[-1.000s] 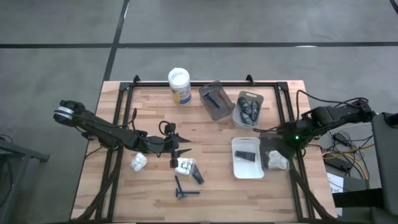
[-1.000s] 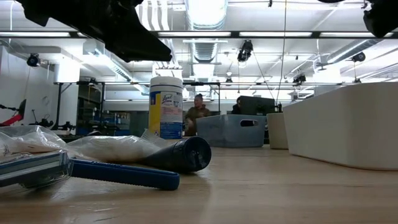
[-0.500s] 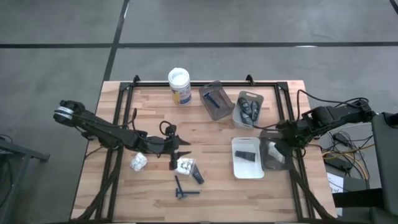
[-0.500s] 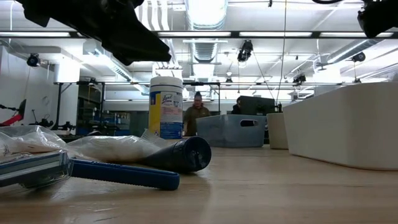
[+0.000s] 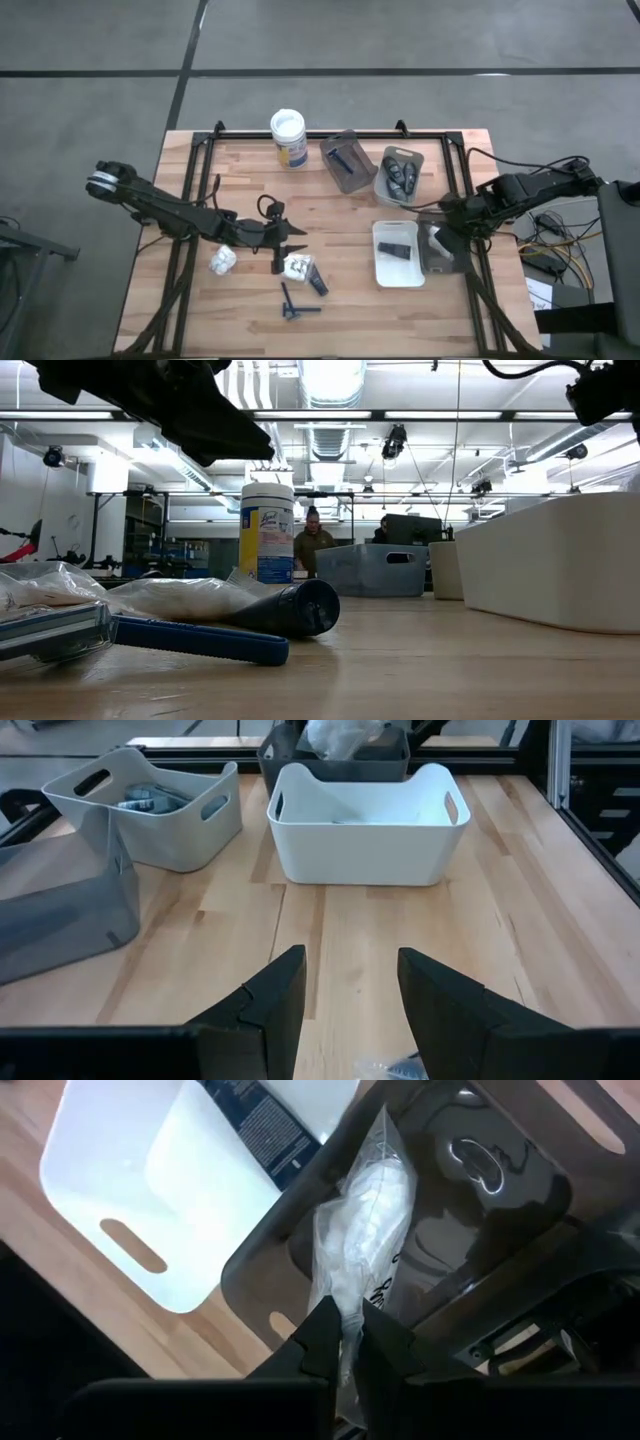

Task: Pick & Place Travel size toiletries
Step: Put the white cotton pack into the bottom black bin

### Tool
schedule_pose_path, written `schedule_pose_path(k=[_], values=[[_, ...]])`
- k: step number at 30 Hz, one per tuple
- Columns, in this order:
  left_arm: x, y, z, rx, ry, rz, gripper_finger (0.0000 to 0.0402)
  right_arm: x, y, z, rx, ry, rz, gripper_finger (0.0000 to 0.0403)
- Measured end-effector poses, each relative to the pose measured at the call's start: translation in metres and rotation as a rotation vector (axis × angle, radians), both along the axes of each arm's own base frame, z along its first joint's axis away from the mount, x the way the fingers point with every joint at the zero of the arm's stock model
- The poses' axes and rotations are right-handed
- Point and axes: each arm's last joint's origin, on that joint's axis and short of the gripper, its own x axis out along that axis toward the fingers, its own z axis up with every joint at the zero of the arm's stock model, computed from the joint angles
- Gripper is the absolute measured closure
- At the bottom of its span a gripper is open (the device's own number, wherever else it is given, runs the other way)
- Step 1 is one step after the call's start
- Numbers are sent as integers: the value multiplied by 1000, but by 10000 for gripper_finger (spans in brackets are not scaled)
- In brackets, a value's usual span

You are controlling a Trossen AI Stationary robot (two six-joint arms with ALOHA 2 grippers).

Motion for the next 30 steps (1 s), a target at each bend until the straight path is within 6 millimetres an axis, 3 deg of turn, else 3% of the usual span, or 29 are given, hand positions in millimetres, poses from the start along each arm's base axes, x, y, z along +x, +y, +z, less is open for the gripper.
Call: schedule_pose_path(k=[7,22,30], values=[[-1,0,-2,6,22,-3,236,4,1,-2,-5,21,-3,358],[-1,0,-2,-19,21,-3,236,5,2,-3,-7,27,-2,251],[-1,-6,-3,-40,46,-199,236,10,1,-2,-69,-38,-22,206]])
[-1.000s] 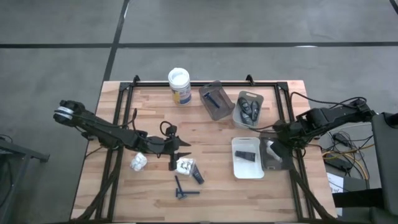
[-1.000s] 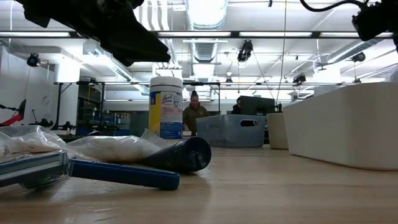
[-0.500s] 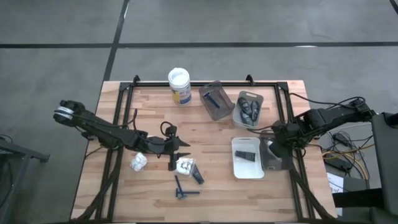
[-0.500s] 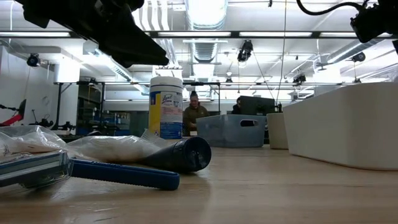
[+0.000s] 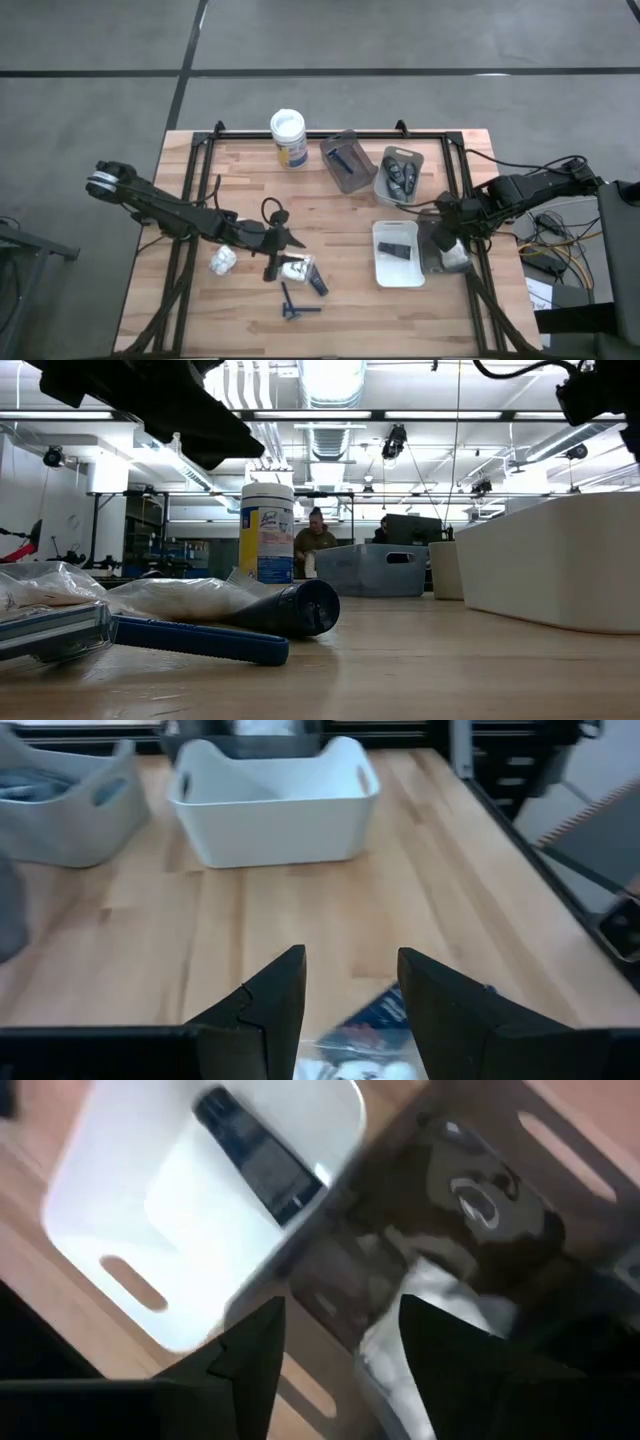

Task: Pick & Place Travel size toiletries
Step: Put the white cotton pack into the bottom black bin

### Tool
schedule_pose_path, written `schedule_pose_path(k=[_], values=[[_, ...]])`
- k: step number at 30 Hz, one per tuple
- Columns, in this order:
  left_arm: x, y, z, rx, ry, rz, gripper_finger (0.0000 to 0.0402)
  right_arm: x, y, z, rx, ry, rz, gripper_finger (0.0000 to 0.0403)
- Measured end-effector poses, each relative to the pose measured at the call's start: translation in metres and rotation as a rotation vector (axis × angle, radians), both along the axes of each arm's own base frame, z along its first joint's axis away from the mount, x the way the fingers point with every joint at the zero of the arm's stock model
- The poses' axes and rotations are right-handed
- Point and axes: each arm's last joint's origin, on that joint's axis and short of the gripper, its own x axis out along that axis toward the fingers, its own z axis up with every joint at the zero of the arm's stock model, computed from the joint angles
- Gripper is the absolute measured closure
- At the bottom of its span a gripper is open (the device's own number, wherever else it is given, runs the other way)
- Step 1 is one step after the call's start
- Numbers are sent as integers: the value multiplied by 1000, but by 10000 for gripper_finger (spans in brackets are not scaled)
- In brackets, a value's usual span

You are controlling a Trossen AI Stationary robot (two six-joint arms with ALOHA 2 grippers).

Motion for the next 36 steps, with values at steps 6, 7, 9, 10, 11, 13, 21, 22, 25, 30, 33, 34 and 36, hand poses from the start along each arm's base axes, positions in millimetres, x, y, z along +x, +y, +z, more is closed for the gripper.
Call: schedule_pose_path(k=[6,7,9,10,11,13,21,22,25,30,33,34,36], values=[[-2,-1,-3,5,36,-16,236,10,2,4,-5,-120,58,185],[-2,-1,-4,8,42,-18,236,11,3,5,-6,-143,75,182],[-3,-1,-6,14,63,-20,236,14,4,7,-14,-184,113,176],[-4,-1,-7,18,75,-21,236,16,4,8,-20,-207,133,173],[-4,-1,-8,21,88,-21,236,18,5,10,-24,-233,152,170],[-6,0,-11,29,123,-24,236,22,6,13,-36,-293,187,164],[-8,-4,-19,-42,209,-87,236,39,11,26,-78,-534,310,144],[-8,-4,-20,-44,213,-87,236,41,12,28,-91,-570,333,143],[-7,-5,-24,-46,231,-84,236,51,14,36,-141,-692,405,138],[-3,-7,-36,-64,286,-63,236,61,18,50,-227,-898,534,131],[0,-8,-47,-74,333,-46,236,63,19,55,-299,-964,605,126],[1,-8,-51,-78,349,-39,236,64,19,57,-320,-982,621,124],[4,-9,-58,-90,378,-24,236,64,19,58,-345,-1000,642,121]])
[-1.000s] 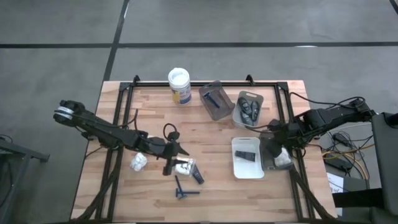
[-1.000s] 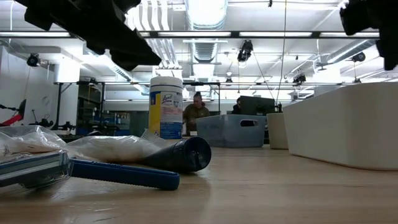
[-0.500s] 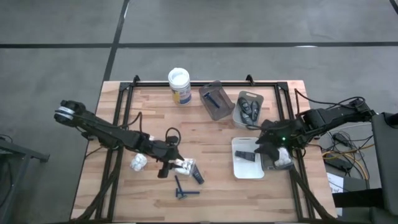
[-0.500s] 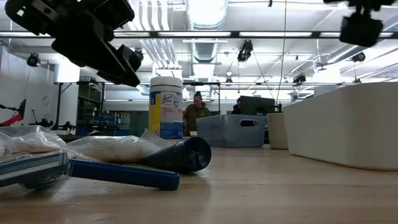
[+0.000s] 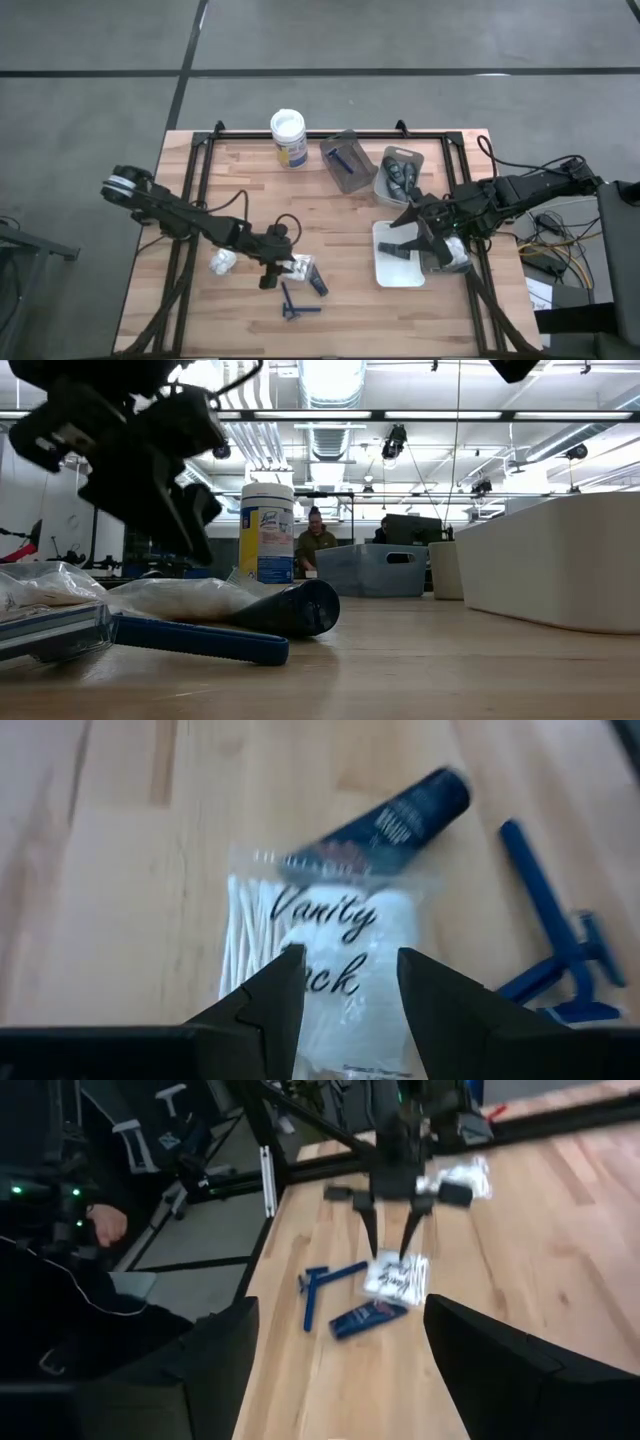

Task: Pick & Place Travel size toiletries
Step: Put the white cotton pack into the bottom black bin

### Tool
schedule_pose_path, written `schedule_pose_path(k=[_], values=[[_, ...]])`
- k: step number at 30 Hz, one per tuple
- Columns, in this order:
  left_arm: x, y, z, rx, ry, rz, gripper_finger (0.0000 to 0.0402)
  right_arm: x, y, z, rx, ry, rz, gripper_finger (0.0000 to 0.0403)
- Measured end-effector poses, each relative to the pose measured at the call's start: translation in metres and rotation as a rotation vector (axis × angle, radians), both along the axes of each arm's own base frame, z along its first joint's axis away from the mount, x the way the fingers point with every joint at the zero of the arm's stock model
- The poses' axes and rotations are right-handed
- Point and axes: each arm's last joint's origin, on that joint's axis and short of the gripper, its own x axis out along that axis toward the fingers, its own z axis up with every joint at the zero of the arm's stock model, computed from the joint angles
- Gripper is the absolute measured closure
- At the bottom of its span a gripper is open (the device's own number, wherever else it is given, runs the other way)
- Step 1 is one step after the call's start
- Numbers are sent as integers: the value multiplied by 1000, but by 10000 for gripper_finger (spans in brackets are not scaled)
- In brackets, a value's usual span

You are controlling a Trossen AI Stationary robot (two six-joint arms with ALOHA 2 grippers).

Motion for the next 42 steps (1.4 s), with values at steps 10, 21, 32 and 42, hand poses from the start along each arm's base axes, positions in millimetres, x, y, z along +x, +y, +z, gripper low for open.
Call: schedule_pose_path(k=[10,21,32,42], values=[[8,-1,-25,36,57,52,239,9,3,-6,-27,24,8,103],[11,-1,-23,47,14,58,346,26,8,-16,-37,63,8,88],[18,-3,16,99,-162,3,397,37,11,-9,-38,-52,20,75],[39,-5,55,262,-363,67,398,68,20,-19,-46,-126,28,59]])
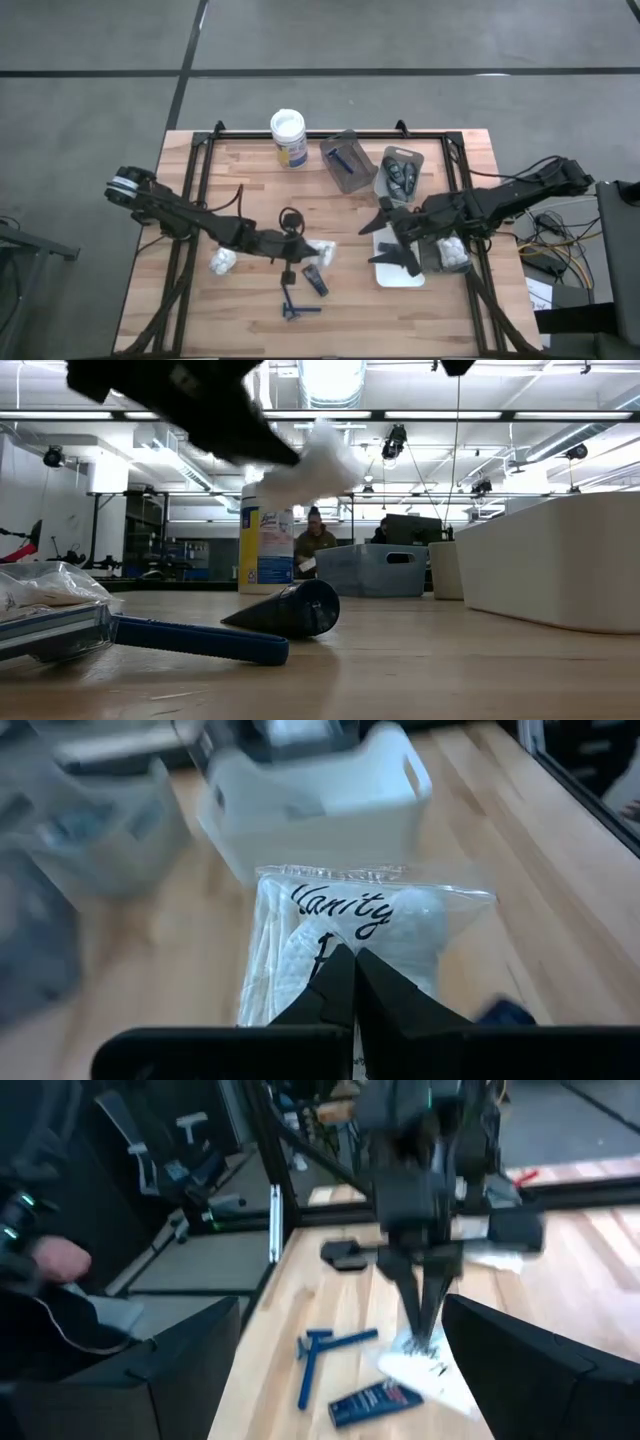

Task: Pick & Place Travel size toiletries
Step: Put the white cotton pack into the bottom black bin

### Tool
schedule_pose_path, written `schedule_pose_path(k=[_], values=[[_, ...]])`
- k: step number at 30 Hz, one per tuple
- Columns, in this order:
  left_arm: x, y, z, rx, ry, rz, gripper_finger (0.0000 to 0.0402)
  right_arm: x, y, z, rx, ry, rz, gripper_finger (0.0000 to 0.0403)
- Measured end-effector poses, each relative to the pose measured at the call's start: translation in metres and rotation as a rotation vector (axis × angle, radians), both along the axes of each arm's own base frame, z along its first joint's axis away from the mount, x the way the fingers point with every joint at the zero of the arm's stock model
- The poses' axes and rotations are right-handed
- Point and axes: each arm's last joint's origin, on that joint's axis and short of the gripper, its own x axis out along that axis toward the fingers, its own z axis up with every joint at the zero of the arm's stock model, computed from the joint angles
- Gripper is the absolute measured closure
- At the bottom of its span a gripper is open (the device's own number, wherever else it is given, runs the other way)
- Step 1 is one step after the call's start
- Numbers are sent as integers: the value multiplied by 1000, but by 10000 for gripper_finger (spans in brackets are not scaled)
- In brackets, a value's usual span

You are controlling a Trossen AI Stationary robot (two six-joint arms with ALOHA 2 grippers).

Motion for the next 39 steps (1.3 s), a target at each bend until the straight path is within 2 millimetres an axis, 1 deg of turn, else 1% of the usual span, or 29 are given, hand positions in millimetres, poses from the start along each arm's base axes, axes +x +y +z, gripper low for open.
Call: schedule_pose_path(k=[5,10,14,20,26,30,33,36,39], values=[[6,0,14,87,-52,31,399,16,5,-18,1,68,-7,62],[8,0,20,91,-69,54,399,28,7,-33,-30,107,-30,78],[9,0,23,31,-79,78,399,33,8,-38,-123,85,-4,90],[12,-2,28,-117,-101,109,399,44,11,-48,-301,26,56,107],[14,-4,36,-155,-121,85,398,55,15,-63,-417,14,99,124],[15,-4,39,-168,-145,64,399,58,15,-66,-461,11,86,140],[15,-5,39,-175,-142,46,395,56,14,-64,-474,10,65,161],[15,-5,39,-177,-146,40,395,54,13,-59,-470,-7,55,191],[16,-5,40,-179,-160,37,396,52,12,-55,-440,-10,42,230]])
